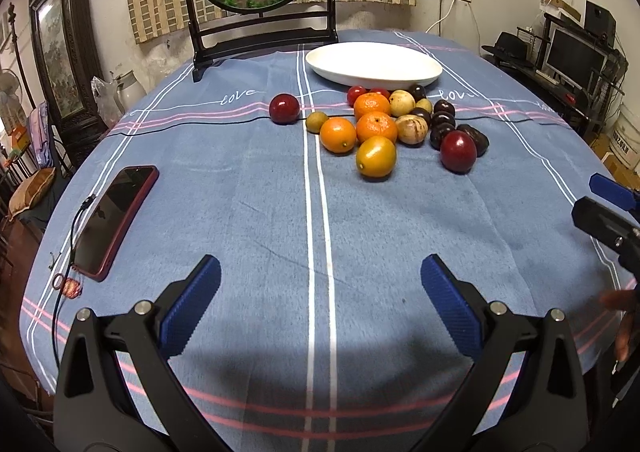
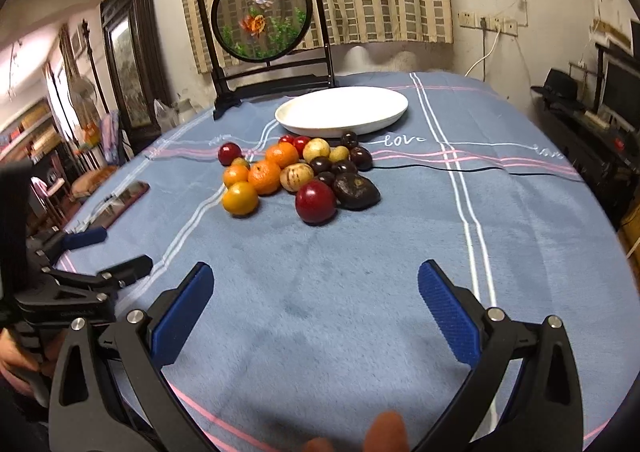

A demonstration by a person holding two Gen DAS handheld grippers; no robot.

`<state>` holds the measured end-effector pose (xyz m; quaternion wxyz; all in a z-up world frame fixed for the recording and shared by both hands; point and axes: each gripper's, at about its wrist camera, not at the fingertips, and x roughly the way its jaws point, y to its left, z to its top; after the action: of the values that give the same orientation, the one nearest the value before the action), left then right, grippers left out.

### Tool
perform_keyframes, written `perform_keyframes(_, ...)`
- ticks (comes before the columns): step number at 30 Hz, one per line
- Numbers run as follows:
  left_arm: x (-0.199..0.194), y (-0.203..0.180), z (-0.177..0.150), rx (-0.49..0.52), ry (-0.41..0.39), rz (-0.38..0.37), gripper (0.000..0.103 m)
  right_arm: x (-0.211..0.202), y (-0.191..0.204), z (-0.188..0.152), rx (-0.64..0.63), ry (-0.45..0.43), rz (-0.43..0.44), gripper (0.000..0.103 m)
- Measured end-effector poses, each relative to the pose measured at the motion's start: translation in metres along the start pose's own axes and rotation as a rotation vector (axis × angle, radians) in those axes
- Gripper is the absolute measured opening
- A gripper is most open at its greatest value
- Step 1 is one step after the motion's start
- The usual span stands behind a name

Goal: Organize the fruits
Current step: 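Grasp the large red apple with the right tool while the left tool grasps a yellow tomato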

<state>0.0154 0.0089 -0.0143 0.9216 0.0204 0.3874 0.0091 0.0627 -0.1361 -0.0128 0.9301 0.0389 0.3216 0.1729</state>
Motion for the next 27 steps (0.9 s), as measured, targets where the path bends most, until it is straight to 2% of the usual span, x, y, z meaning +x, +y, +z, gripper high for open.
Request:
perform_keyframes(3,0.009,0.008,0.006,-0.015,-0.005,-0.003,0.101,0.009,0.0,0.007,-0.032,0.022,0.014,0.102)
perform_keyframes(8,0.03,0.021,0.021,-0.013,-0.012,-0.005,0.101,0.042,-0.014,0.03,0.01,0.127,0.013,0.101)
perform_keyframes(11,0.038,0.025,0.034,0.002,-0.028,-0.022,0.101,0.064,-0.015,0.041,-0.02,0.163,-0.011,0.079)
perform_keyframes(15,0.047,0.028,0.045,0.007,-0.05,-0.072,0.101,0.096,-0.015,0.046,-0.018,0.235,0.018,0.065)
perform_keyframes(18,0.053,0.029,0.046,0.018,-0.052,-0.089,0.101,0.111,-0.015,0.048,-0.001,0.277,0.038,0.063)
perform_keyframes(23,0.061,0.031,0.049,0.022,-0.038,-0.144,0.101,0.13,-0.012,0.057,0.013,0.32,0.074,0.052)
perform_keyframes(27,0.065,0.026,0.052,0.057,-0.032,-0.14,0.101,0.142,-0.012,0.059,0.002,0.342,0.072,0.044)
